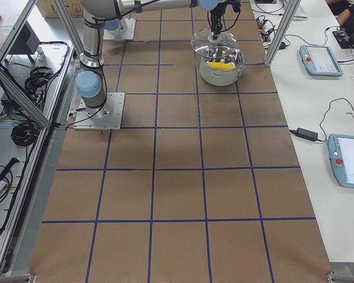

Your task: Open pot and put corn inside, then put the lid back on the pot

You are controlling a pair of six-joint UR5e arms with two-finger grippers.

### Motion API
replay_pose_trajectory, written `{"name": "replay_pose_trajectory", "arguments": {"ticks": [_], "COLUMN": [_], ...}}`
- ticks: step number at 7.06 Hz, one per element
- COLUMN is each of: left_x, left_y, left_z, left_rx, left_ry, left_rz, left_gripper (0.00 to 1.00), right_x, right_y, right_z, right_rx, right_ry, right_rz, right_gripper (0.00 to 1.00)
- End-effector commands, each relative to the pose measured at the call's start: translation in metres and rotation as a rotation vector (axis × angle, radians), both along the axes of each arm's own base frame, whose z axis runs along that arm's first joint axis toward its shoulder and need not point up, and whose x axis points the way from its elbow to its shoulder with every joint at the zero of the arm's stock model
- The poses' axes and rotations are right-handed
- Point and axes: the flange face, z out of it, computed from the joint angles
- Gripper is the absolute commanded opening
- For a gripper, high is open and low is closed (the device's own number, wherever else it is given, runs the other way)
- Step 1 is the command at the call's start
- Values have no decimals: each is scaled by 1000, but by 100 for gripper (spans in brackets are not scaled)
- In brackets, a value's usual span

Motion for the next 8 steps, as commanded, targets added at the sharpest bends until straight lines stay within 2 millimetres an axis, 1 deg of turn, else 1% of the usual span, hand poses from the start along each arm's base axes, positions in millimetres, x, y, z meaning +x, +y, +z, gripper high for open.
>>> {"name": "replay_pose_trajectory", "arguments": {"ticks": [1, 2, 3, 4, 5, 6, 7, 8], "left_x": [-6, -7, -6, -7, -10, -12, -12, -11], "left_y": [-3, -8, -14, -19, -16, -10, -11, -9], "left_z": [-6, -15, -19, -27, -21, -17, -16, -16], "left_rx": [1, -15, -33, -19, -30, -39, -41, -39], "left_ry": [-3, -1, -2, -2, -4, -2, -1, -4], "left_rz": [-13, -16, -15, -13, -18, -25, -25, -26], "left_gripper": [100, 100, 100, 100, 100, 100, 100, 100], "right_x": [17, 28, 31, 32, 32, 32, 32, 32], "right_y": [-38, -42, -45, -53, -58, -60, -62, -64], "right_z": [-33, -42, -49, -56, -64, -67, -69, -76], "right_rx": [25, 29, 35, 10, 2, -1, -7, -1], "right_ry": [3, 7, 11, 13, 13, 12, 11, 12], "right_rz": [13, 28, 33, 36, 34, 39, 39, 42], "right_gripper": [10, 10, 10, 10, 10, 10, 10, 10]}}
